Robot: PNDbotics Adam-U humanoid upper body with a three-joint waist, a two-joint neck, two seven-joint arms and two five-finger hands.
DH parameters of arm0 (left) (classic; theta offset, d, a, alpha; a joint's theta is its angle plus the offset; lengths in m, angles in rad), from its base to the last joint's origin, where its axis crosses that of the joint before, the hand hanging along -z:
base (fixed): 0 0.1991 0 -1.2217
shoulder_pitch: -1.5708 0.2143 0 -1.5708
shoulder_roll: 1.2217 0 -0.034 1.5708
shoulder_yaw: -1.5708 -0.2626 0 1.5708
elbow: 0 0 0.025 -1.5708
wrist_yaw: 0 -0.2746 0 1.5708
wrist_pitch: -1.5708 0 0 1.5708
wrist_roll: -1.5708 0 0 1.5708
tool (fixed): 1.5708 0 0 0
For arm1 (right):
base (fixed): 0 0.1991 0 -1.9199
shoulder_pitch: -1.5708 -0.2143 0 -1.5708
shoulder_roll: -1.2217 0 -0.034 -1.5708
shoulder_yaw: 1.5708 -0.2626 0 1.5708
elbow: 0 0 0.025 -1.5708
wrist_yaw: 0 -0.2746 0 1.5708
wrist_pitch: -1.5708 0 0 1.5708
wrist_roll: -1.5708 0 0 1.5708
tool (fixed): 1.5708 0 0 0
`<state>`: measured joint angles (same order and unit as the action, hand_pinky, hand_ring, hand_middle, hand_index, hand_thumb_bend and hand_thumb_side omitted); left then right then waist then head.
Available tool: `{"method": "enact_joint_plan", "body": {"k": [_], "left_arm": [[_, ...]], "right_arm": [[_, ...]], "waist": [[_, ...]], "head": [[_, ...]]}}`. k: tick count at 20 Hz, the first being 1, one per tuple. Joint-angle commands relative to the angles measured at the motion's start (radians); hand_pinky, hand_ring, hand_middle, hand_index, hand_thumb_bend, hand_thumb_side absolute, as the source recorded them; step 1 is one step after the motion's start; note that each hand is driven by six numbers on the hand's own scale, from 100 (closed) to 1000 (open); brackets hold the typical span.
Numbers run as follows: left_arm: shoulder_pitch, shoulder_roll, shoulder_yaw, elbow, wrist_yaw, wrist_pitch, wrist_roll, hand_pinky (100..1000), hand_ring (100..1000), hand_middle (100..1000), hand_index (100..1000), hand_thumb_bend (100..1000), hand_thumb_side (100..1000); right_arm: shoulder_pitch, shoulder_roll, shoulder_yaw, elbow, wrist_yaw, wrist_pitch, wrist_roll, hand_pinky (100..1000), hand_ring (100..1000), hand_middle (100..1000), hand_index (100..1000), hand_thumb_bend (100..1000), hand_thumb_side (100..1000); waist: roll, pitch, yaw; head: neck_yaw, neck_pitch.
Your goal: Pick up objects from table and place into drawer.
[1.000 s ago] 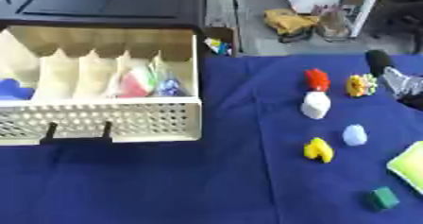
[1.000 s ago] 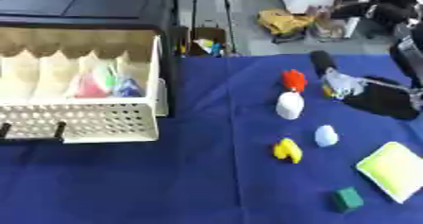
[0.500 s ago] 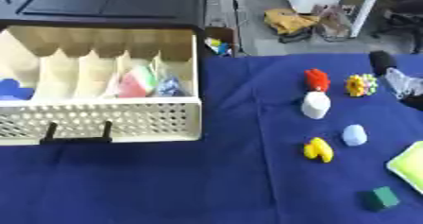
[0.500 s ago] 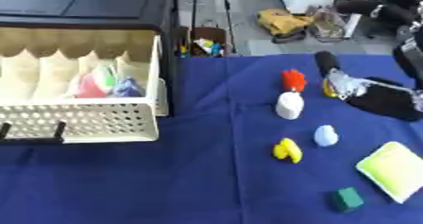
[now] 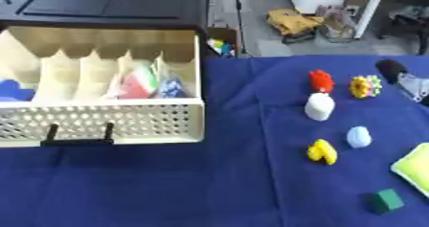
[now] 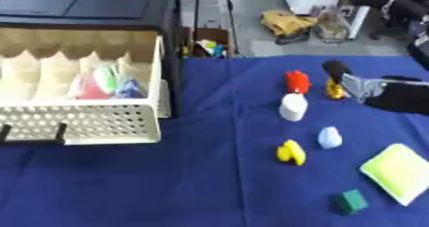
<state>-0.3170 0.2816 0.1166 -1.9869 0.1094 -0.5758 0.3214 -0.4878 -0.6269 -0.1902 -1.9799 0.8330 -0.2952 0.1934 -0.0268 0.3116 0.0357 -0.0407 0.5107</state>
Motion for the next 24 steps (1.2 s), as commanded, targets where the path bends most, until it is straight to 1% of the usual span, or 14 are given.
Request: {"method": "enact_joint_plan", "body": {"k": [1, 4, 5, 6, 7, 10, 12, 15, 16, 19, 23, 24], "left_arm": [[-0.004, 0.024, -0.002, -0.013, 0.004, -0.001, -0.005, 567, 773, 704, 886, 350, 1000], [-0.002, 0.026, -0.001, -0.013, 0.006, -0.002, -0.005, 569, 774, 705, 886, 349, 1000], [-0.001, 0.027, -0.001, -0.013, 0.008, -0.003, -0.005, 571, 774, 705, 886, 395, 1000], [0.0, 0.028, 0.0, -0.013, 0.009, -0.003, -0.004, 571, 774, 705, 886, 349, 1000], [0.002, 0.03, 0.0, -0.013, 0.01, -0.004, -0.003, 572, 775, 706, 886, 349, 1000], [0.008, 0.036, 0.002, -0.013, 0.015, -0.006, -0.001, 577, 776, 707, 887, 349, 1000], [0.013, 0.04, 0.004, -0.013, 0.019, -0.007, 0.0, 578, 776, 708, 887, 349, 1000], [0.016, 0.042, 0.005, -0.013, 0.023, -0.009, 0.0, 578, 776, 708, 887, 349, 1000], [0.016, 0.042, 0.005, -0.013, 0.023, -0.009, 0.0, 581, 777, 709, 887, 351, 1000], [0.027, 0.051, 0.003, -0.013, 0.027, -0.009, -0.001, 581, 777, 709, 887, 350, 1000], [0.032, 0.054, 0.0, -0.013, 0.033, -0.01, -0.005, 581, 777, 709, 887, 351, 1000], [0.033, 0.055, -0.001, -0.013, 0.034, -0.01, -0.006, 581, 777, 709, 887, 351, 1000]], "right_arm": [[0.002, -0.082, 0.0, -0.02, -0.018, 0.011, -0.007, 822, 904, 835, 913, 442, 753], [0.023, -0.122, 0.006, -0.02, -0.024, 0.017, -0.01, 823, 907, 843, 933, 458, 761], [0.031, -0.134, 0.009, -0.02, -0.027, 0.018, -0.01, 824, 908, 845, 944, 463, 769], [0.038, -0.145, 0.011, -0.02, -0.029, 0.018, -0.008, 824, 908, 847, 945, 464, 763], [0.044, -0.154, 0.013, -0.02, -0.033, 0.019, -0.006, 823, 908, 848, 948, 465, 764], [0.068, -0.192, 0.027, -0.02, -0.049, 0.019, 0.005, 823, 913, 858, 978, 469, 777], [0.078, -0.219, 0.037, -0.02, -0.06, 0.021, 0.013, 823, 914, 862, 988, 468, 780], [0.081, -0.232, 0.041, -0.02, -0.07, 0.024, 0.018, 823, 914, 862, 988, 468, 780], [0.081, -0.234, 0.042, -0.02, -0.071, 0.023, 0.019, 824, 921, 879, 1000, 465, 791], [0.073, -0.283, 0.087, -0.018, -0.057, 0.008, 0.049, 829, 931, 896, 1000, 452, 785], [0.058, -0.376, 0.147, 0.027, -0.079, -0.008, 0.103, 838, 946, 926, 1000, 439, 769], [0.061, -0.398, 0.158, 0.041, -0.084, -0.015, 0.115, 846, 957, 948, 1000, 434, 758]], "waist": [[0.002, -0.025, 0.0], [0.003, -0.032, 0.001], [0.004, -0.035, 0.001], [0.004, -0.039, 0.001], [0.005, -0.042, 0.001], [0.007, -0.059, 0.0], [0.009, -0.07, -0.001], [0.01, -0.075, -0.001], [0.01, -0.076, -0.001], [0.012, -0.096, -0.002], [0.015, -0.105, -0.003], [0.014, -0.106, -0.005]], "head": [[-0.009, 0.012], [-0.026, 0.022], [-0.031, 0.028], [-0.035, 0.036], [-0.038, 0.044], [-0.04, 0.085], [-0.034, 0.101], [-0.031, 0.107], [-0.03, 0.108], [-0.012, 0.124], [-0.012, 0.139], [-0.011, 0.142]]}}
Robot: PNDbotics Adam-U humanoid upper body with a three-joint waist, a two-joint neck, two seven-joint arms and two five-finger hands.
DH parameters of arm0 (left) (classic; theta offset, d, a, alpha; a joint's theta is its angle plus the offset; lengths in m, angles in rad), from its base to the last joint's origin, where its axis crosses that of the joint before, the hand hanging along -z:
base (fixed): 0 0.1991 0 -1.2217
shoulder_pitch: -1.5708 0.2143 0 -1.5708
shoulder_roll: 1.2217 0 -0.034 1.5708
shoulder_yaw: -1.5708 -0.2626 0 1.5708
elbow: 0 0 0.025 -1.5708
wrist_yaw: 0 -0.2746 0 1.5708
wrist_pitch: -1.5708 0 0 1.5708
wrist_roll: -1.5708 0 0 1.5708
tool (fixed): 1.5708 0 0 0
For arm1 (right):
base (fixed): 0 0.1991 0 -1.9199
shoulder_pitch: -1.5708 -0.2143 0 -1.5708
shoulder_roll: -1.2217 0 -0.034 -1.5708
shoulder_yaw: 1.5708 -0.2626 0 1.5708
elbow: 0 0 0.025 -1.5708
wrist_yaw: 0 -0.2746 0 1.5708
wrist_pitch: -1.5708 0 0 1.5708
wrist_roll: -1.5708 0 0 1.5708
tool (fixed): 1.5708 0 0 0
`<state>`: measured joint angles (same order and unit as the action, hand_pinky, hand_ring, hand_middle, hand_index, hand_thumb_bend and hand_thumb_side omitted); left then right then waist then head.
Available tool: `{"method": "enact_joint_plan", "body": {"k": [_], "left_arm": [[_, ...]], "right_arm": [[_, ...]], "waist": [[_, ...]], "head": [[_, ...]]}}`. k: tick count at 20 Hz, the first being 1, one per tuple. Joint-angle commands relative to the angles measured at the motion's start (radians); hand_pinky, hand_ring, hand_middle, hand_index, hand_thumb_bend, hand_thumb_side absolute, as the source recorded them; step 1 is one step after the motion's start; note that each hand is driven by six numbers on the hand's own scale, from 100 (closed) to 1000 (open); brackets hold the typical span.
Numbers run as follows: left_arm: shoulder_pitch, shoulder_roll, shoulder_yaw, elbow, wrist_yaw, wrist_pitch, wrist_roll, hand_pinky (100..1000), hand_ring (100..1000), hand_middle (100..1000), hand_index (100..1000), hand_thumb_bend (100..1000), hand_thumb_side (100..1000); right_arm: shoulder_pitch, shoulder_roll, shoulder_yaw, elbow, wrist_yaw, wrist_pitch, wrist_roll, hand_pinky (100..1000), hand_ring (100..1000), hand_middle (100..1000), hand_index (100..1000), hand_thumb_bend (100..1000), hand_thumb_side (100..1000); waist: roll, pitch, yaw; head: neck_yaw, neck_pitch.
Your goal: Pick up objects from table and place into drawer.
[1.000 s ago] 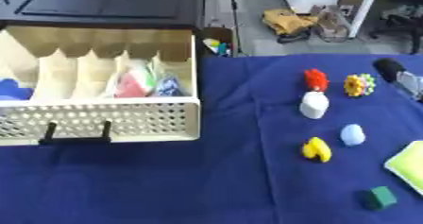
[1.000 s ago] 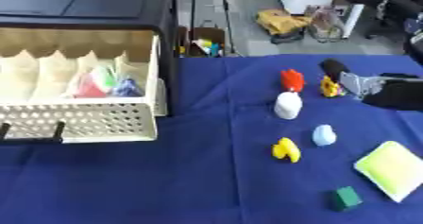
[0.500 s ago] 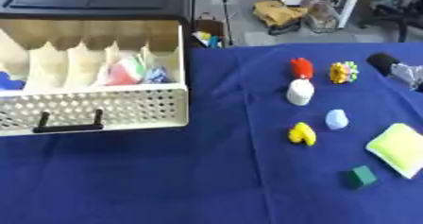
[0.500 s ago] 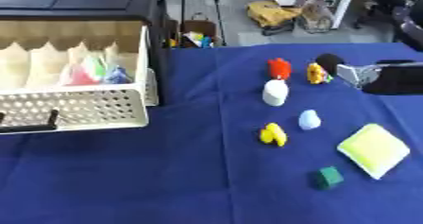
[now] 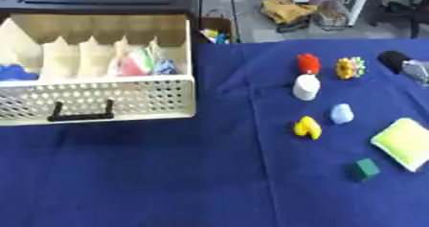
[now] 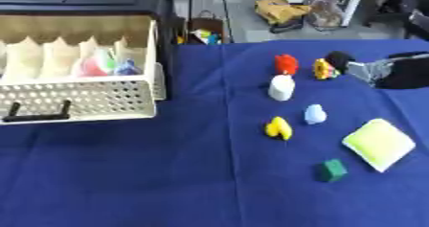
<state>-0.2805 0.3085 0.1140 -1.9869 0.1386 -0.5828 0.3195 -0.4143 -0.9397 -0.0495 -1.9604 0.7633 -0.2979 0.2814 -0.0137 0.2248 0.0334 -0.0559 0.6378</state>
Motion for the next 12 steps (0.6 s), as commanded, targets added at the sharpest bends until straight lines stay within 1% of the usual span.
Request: {"method": "enact_joint_plan", "body": {"k": [1, 2, 4, 5, 7, 8, 9, 10, 12], "left_arm": [[-0.002, 0.03, 0.001, -0.013, 0.006, -0.003, -0.006, 581, 778, 709, 887, 351, 1000], [-0.001, 0.03, 0.001, -0.013, 0.007, -0.003, -0.007, 581, 778, 709, 887, 351, 1000], [-0.001, 0.028, 0.0, -0.013, 0.01, -0.004, -0.009, 581, 778, 709, 887, 351, 1000], [-0.002, 0.03, -0.001, -0.013, 0.011, -0.003, -0.01, 582, 778, 710, 887, 351, 1000], [0.0, 0.034, -0.004, -0.013, 0.015, -0.002, -0.012, 583, 778, 710, 887, 350, 1000], [0.001, 0.035, -0.005, -0.013, 0.018, -0.003, -0.014, 583, 778, 710, 887, 350, 1000], [0.001, 0.035, -0.006, -0.013, 0.02, -0.003, -0.015, 583, 778, 710, 887, 350, 1000], [0.002, 0.035, -0.006, -0.013, 0.022, -0.002, -0.016, 583, 778, 710, 887, 350, 1000], [0.004, 0.036, -0.006, -0.013, 0.025, -0.003, -0.018, 583, 778, 710, 887, 349, 1000]], "right_arm": [[-0.009, -0.109, 0.033, 0.041, -0.013, -0.023, 0.04, 847, 958, 949, 1000, 435, 754], [-0.012, -0.132, 0.045, 0.062, -0.019, -0.033, 0.052, 847, 958, 949, 1000, 435, 754], [-0.019, -0.171, 0.05, 0.093, -0.041, -0.049, 0.059, 847, 958, 949, 1000, 435, 754], [-0.015, -0.185, 0.055, 0.106, -0.051, -0.055, 0.063, 860, 972, 962, 1000, 479, 702], [0.003, -0.226, 0.086, 0.146, -0.071, -0.064, 0.085, 862, 975, 965, 1000, 491, 698], [0.0, -0.241, 0.097, 0.171, -0.085, -0.07, 0.095, 868, 981, 972, 1000, 526, 686], [-0.007, -0.246, 0.104, 0.195, -0.1, -0.078, 0.104, 869, 981, 973, 1000, 526, 683], [-0.015, -0.25, 0.108, 0.218, -0.114, -0.086, 0.111, 873, 985, 980, 1000, 519, 634], [-0.022, -0.254, 0.113, 0.256, -0.13, -0.096, 0.133, 878, 991, 989, 1000, 521, 590]], "waist": [[0.001, -0.022, -0.004], [0.001, -0.023, -0.004], [0.003, -0.024, -0.002], [0.002, -0.025, -0.005], [0.002, -0.033, -0.008], [0.003, -0.036, -0.008], [0.003, -0.039, -0.007], [0.004, -0.041, -0.007], [0.006, -0.045, -0.006]], "head": [[0.005, 0.019], [0.004, 0.021], [0.002, 0.022], [0.002, 0.023], [-0.004, 0.025], [-0.007, 0.026], [-0.008, 0.026], [-0.009, 0.026], [-0.011, 0.025]]}}
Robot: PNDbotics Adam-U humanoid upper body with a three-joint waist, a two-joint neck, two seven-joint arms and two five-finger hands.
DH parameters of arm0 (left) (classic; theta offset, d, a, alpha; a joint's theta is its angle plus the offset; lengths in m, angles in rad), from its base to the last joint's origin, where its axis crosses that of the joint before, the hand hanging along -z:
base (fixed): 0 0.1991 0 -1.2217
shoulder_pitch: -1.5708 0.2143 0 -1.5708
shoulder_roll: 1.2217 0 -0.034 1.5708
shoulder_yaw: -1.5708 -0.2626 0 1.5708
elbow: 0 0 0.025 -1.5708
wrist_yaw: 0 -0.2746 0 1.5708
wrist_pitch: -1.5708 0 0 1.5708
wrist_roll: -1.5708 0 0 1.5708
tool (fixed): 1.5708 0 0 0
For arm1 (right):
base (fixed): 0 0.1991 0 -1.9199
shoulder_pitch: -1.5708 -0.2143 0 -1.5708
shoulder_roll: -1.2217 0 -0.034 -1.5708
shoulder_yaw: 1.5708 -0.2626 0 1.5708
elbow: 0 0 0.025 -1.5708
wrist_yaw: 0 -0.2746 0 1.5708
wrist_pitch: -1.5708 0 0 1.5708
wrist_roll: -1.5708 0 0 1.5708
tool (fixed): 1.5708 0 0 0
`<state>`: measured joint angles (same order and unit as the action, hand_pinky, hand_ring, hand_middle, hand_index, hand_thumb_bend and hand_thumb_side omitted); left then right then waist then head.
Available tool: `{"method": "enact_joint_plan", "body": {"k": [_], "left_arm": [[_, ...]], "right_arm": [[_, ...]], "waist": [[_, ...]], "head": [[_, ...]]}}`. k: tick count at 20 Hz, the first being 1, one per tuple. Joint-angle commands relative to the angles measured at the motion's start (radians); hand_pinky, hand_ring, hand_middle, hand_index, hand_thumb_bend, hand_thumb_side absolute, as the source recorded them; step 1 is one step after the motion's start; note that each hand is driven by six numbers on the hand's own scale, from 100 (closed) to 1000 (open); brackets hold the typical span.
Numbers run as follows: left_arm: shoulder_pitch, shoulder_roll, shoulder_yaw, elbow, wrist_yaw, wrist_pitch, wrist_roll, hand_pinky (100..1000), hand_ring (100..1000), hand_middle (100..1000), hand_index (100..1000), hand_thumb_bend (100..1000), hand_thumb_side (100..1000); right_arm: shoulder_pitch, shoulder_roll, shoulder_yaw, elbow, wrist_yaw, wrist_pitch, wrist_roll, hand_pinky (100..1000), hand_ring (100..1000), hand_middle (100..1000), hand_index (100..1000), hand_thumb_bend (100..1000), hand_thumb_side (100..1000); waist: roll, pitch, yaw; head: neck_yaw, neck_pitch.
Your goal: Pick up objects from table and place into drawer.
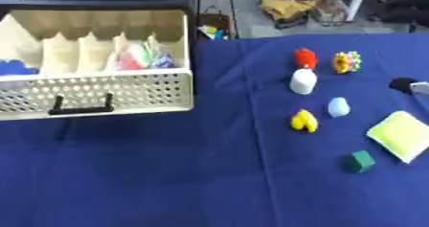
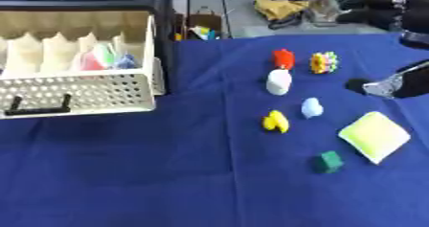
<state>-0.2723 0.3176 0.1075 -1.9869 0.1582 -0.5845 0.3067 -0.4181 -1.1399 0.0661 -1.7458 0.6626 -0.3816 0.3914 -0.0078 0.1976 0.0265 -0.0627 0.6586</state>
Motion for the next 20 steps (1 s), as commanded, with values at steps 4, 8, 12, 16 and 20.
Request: {"method": "enact_joint_plan", "body": {"k": [4, 8, 12, 16, 20], "left_arm": [[-0.002, 0.026, 0.001, -0.013, 0.009, -0.002, -0.008, 583, 778, 710, 887, 347, 1000], [-0.003, 0.025, 0.001, -0.013, 0.01, -0.002, -0.01, 583, 778, 710, 887, 347, 1000], [-0.003, 0.025, 0.001, -0.013, 0.011, -0.002, -0.01, 583, 778, 710, 887, 347, 1000], [-0.003, 0.025, 0.001, -0.013, 0.011, -0.002, -0.011, 583, 778, 710, 887, 347, 1000], [-0.003, 0.025, 0.002, -0.013, 0.011, -0.002, -0.011, 583, 778, 710, 887, 347, 1000]], "right_arm": [[-0.015, -0.054, 0.0, 0.078, -0.05, -0.017, 0.068, 882, 994, 986, 1000, 548, 547], [0.001, -0.055, -0.002, 0.089, -0.078, -0.007, 0.098, 882, 994, 985, 1000, 569, 543], [0.003, -0.055, -0.004, 0.086, -0.09, -0.002, 0.11, 882, 994, 985, 1000, 569, 543], [0.003, -0.056, -0.005, 0.084, -0.094, 0.0, 0.114, 882, 994, 985, 1000, 569, 543], [0.003, -0.056, -0.005, 0.083, -0.094, 0.001, 0.115, 882, 994, 985, 1000, 569, 543]], "waist": [[0.003, -0.019, 0.001], [0.004, -0.019, 0.001], [0.004, -0.019, 0.001], [0.004, -0.019, 0.001], [0.004, -0.019, 0.001]], "head": [[-0.007, 0.002], [-0.008, 0.0], [-0.008, 0.0], [-0.008, 0.0], [-0.008, 0.0]]}}
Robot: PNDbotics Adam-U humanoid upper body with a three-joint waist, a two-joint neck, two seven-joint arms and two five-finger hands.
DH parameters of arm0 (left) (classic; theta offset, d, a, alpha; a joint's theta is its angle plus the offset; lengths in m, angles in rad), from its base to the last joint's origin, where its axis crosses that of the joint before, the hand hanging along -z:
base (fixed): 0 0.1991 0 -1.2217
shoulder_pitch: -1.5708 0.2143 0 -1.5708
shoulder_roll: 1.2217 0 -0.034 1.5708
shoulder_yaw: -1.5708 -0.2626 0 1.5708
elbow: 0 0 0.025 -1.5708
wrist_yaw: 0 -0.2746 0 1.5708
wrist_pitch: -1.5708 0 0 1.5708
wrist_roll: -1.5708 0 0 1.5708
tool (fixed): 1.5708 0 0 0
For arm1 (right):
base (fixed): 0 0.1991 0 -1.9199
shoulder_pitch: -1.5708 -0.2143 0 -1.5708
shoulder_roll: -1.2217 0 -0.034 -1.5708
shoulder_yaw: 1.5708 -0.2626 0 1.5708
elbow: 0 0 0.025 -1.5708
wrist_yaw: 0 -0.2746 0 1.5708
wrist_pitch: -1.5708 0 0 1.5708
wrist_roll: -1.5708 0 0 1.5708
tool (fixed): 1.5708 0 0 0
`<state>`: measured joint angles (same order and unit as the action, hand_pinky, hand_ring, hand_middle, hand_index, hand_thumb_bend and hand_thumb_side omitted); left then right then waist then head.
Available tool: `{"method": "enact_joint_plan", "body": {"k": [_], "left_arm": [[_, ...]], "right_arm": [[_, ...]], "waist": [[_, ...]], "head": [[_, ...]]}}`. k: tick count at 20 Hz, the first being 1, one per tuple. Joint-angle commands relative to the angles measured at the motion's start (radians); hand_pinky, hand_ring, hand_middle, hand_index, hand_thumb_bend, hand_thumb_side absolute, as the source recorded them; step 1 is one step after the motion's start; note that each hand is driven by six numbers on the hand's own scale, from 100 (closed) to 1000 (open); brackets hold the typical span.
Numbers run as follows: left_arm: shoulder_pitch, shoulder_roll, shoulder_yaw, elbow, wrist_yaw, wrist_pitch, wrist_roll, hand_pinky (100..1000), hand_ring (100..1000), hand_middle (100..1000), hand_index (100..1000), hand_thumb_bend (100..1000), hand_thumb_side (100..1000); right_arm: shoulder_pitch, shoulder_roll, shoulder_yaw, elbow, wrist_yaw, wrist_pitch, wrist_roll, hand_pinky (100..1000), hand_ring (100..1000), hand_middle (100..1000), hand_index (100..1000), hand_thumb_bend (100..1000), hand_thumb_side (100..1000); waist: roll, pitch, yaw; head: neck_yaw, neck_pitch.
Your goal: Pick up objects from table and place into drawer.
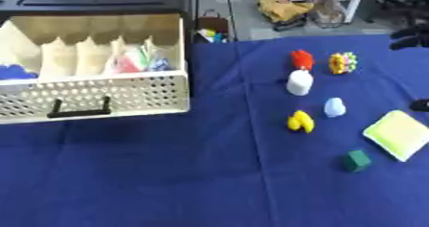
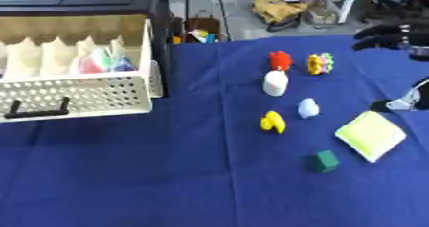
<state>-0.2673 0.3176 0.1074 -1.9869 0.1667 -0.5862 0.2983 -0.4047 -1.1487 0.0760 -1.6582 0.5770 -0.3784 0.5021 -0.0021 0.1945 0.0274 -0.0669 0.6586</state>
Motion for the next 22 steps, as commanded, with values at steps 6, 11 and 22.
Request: {"method": "enact_joint_plan", "body": {"k": [6, 11, 22], "left_arm": [[-0.011, 0.024, 0.013, -0.013, -0.001, -0.002, 0.008, 581, 779, 711, 887, 340, 1000], [-0.012, 0.024, 0.008, -0.013, 0.001, -0.002, 0.008, 581, 779, 711, 887, 340, 1000], [-0.008, 0.021, 0.005, -0.013, 0.008, -0.002, 0.005, 577, 779, 712, 887, 339, 1000]], "right_arm": [[0.06, 0.016, -0.011, 0.042, -0.052, 0.041, -0.039, 899, 1000, 922, 1000, 886, 611], [0.168, 0.022, -0.012, -0.009, -0.119, 0.113, -0.102, 903, 1000, 920, 1000, 891, 610], [0.215, 0.073, 0.01, -0.091, -0.132, 0.27, -0.16, 937, 1000, 914, 979, 913, 626]], "waist": [[0.004, -0.012, -0.018], [0.008, -0.017, -0.012], [0.019, -0.025, -0.011]], "head": [[-0.019, -0.011], [-0.034, -0.008], [-0.037, -0.015]]}}
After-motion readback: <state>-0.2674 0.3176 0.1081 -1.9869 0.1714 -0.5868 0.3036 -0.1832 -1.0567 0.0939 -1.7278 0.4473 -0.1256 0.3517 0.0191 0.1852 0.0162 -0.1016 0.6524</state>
